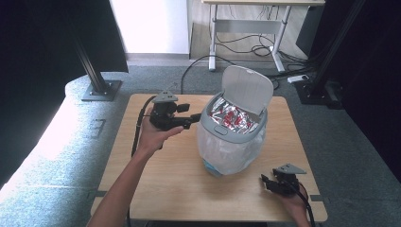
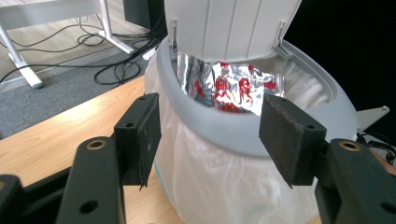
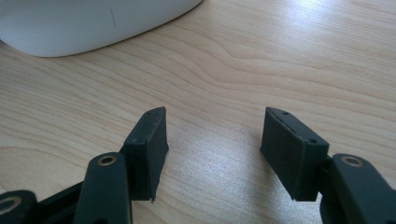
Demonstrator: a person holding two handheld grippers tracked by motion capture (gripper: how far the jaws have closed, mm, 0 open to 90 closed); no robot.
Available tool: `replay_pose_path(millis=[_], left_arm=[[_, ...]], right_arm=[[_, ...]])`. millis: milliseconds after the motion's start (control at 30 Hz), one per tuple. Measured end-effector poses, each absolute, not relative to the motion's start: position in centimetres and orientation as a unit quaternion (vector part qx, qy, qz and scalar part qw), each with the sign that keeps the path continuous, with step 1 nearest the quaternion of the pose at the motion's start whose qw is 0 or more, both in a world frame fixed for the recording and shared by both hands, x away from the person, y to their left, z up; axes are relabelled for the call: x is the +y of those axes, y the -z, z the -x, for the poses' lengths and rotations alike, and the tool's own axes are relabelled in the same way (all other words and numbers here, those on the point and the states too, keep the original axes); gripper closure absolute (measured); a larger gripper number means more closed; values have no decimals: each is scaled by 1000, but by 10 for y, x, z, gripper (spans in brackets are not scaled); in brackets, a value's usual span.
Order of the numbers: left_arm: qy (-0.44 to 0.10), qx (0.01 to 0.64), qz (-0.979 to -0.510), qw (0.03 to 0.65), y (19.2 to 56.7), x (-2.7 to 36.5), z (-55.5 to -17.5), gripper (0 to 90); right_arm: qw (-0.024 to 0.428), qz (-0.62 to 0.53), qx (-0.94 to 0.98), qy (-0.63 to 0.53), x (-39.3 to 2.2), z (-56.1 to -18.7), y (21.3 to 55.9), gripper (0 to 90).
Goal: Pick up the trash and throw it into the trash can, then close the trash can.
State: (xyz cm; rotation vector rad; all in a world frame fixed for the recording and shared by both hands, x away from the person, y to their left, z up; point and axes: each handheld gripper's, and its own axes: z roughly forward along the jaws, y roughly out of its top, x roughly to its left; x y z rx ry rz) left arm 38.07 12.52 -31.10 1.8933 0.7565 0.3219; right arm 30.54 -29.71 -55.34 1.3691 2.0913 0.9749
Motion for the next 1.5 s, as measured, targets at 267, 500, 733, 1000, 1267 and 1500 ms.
replay_pose_path(millis=[267,500,733,1000,1267,1500], left_arm=[[-144,321,-786,509,326,146,-368,393],[-140,334,-781,510,346,165,-360,397],[-147,337,-785,499,363,173,-352,400],[-144,345,-786,492,383,179,-347,401],[-139,355,-784,490,393,181,-350,402],[-130,364,-780,492,409,188,-346,398]], right_arm=[[227,-497,759,-354,-297,-305,553,400],[227,-498,759,-354,-297,-306,553,398],[227,-498,759,-354,-297,-306,553,398],[227,-498,758,-355,-297,-306,554,397],[227,-499,758,-354,-297,-307,553,377],[230,-496,749,-373,-299,-306,541,342]])
